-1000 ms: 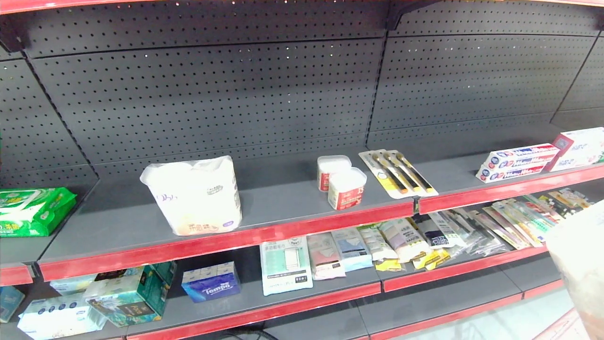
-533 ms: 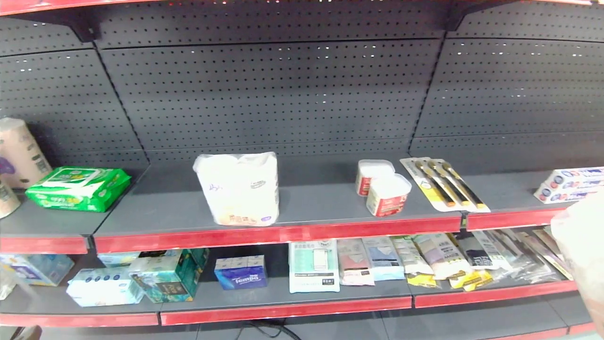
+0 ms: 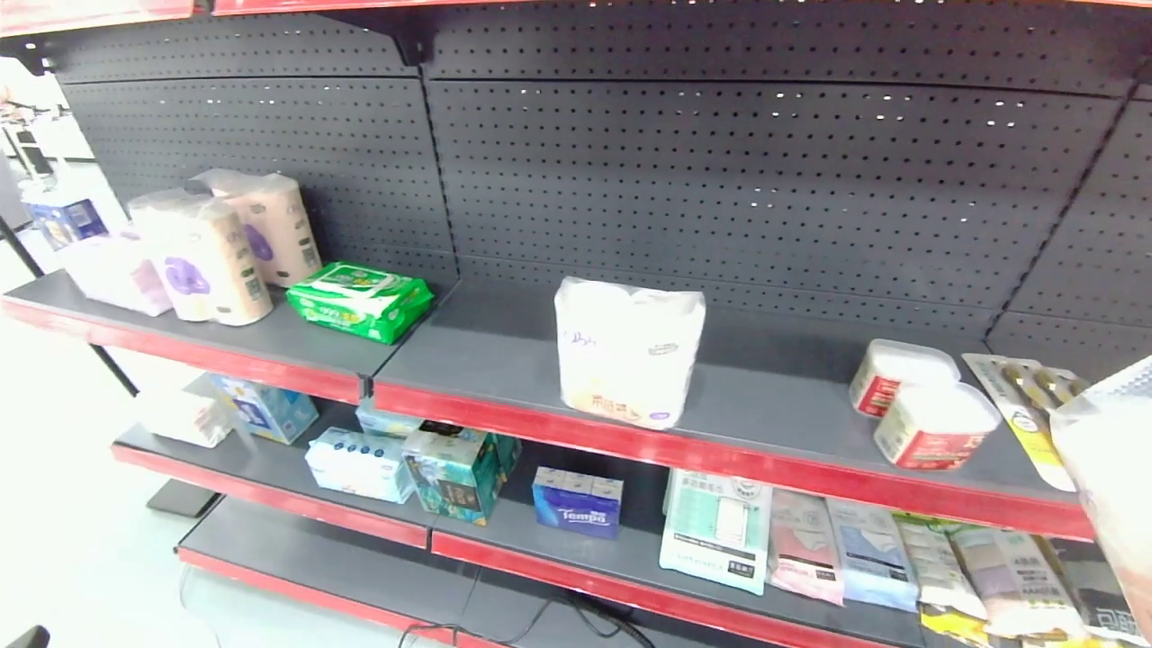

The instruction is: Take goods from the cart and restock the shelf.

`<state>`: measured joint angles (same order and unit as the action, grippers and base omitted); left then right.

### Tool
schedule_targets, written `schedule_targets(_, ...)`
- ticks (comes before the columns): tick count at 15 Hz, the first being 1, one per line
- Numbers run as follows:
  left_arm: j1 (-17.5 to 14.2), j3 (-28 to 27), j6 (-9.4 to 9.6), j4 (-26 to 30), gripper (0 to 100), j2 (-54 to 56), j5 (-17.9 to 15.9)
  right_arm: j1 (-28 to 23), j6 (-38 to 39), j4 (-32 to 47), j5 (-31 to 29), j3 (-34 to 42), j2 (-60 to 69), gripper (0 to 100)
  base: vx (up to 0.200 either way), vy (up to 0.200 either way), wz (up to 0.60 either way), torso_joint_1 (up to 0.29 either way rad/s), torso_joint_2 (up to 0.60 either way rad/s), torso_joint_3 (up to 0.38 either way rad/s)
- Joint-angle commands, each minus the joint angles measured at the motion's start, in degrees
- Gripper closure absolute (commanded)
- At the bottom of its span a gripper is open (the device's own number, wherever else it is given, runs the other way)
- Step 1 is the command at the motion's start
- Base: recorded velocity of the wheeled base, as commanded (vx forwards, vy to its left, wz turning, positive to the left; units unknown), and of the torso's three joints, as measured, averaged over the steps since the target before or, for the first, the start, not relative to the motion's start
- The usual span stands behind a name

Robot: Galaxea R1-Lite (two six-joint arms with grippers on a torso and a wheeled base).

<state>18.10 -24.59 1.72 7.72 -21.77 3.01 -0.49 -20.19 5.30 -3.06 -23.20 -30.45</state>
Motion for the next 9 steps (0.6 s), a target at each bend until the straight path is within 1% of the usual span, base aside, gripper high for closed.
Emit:
schedule_targets(1,0.0,1.4,0.04,-0.1,0,2.0,1.3,0.1,0.0,0.0,0.1,-0.3,0.6,100,0.0,0.0,0.0,0.0,0.0,0.0)
schedule_targets(2,0.0,2.2,0.04,-0.1,0,2.8,2.1,0.0,0.1,-0.4,0.2,-1.2,-0.2,100,0.0,0.0,0.0,0.0,0.0,0.0)
schedule_targets(4,0.0,4.0,0.04,0.0,0,5.4,5.0,0.2,0.2,-3.0,1.2,-3.9,-2.9,100,0.0,0.0,0.0,0.0,0.0,0.0)
schedule_targets(6,0.0,6.1,-0.05,0.4,0,8.8,9.9,0.8,0.4,-6.9,4.6,-6.0,-7.9,100,0.0,0.0,0.0,0.0,0.0,0.0)
schedule_targets(7,0.0,7.7,0.04,1.4,0,11.8,10.3,2.1,0.6,-9.6,6.7,-6.4,-11.4,100,0.0,0.0,0.0,0.0,0.0,0.0)
schedule_targets(9,0.0,9.6,-0.05,5.0,0,16.9,10.7,6.0,2.3,-15.8,7.2,-6.5,-17.0,100,0.0,0.0,0.0,0.0,0.0,0.0)
